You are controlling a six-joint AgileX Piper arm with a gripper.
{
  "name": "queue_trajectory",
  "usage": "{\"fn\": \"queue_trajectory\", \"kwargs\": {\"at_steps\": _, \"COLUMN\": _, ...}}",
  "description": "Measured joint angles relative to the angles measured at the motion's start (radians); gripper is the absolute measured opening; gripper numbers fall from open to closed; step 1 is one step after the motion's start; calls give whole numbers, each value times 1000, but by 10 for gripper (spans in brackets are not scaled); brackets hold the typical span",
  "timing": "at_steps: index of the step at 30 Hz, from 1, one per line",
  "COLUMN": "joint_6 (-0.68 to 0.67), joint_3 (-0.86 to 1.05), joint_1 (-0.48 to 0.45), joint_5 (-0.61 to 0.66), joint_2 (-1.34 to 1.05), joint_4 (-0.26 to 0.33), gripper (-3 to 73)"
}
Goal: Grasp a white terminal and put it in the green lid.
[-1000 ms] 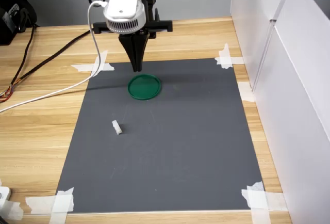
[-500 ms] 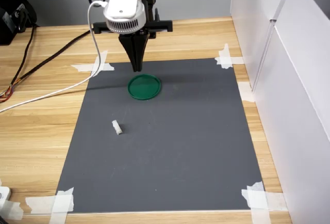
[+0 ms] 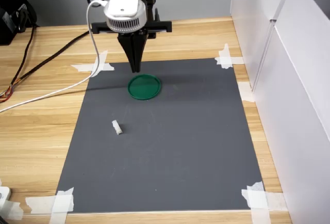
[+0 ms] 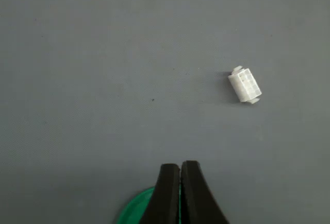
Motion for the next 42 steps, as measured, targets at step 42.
{"fn": "queue_trajectory", "kwargs": {"at_steps": 42, "joint_6": -946, "joint_3": -265, "joint_1": -280, "joint_5": 278, "joint_2": 169, "joint_4": 359, "gripper": -21}}
